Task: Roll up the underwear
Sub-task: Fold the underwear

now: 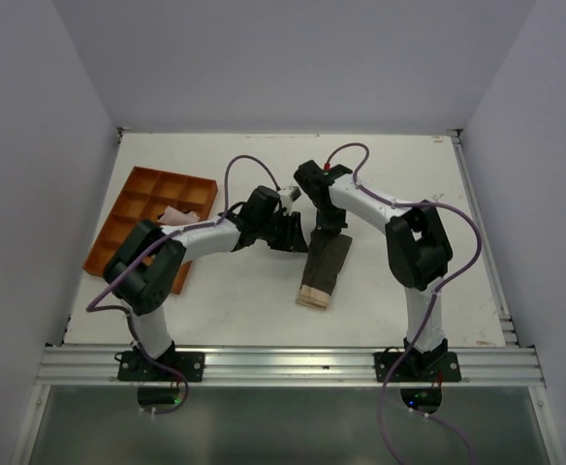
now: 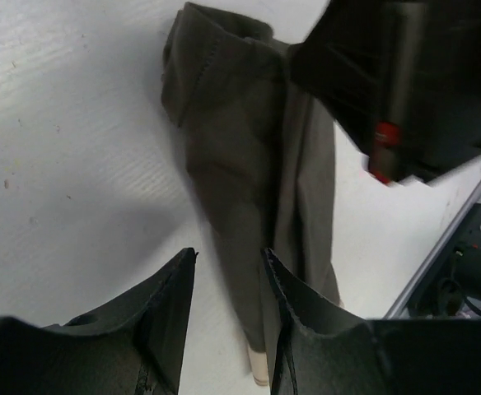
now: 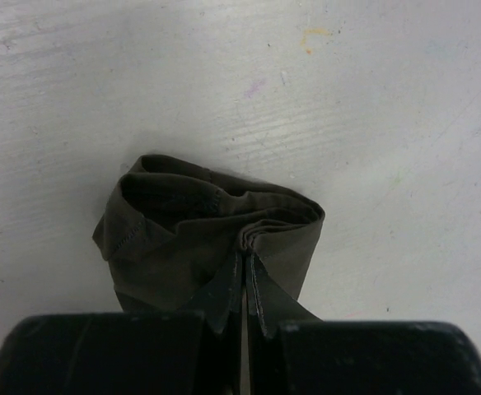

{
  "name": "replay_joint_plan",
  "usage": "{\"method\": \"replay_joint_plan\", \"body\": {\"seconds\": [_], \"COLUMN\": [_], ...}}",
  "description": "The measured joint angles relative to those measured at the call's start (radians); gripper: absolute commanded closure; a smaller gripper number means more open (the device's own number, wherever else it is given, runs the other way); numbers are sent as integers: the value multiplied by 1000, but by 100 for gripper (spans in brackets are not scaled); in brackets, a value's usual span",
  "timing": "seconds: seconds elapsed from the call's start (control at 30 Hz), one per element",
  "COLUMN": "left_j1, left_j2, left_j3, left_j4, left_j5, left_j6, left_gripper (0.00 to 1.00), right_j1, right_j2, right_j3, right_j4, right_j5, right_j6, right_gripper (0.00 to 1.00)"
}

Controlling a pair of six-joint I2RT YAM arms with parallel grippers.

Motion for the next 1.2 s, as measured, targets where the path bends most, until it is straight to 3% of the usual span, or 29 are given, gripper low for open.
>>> {"method": "replay_joint_plan", "body": {"seconds": [0.17,0.47,0.57,0.8,1.2], "left_j1": [0,17,22,23,23], "left_j2": [146,242,256,282,282], "left_j3": [60,192,202,202,202], "left_j4": [0,4,10,10,41], "left_j5": [3,3,3,11,35], "left_j6": [0,0,0,-4,-30], "left_gripper": [59,60,67,100,100], "right_j1": [-1,1,3,16,21], "right_j2": [-8,-14,-14,-14,-121], "right_j3": [-1,-28,-29,-32,-152], "right_j4": [25,77,91,121,211], "right_j5": [-8,-39,-42,-52,-82], "right_j6": [-10,-36,-42,-43,-26], "right_gripper": [100,100,100,100,100]}}
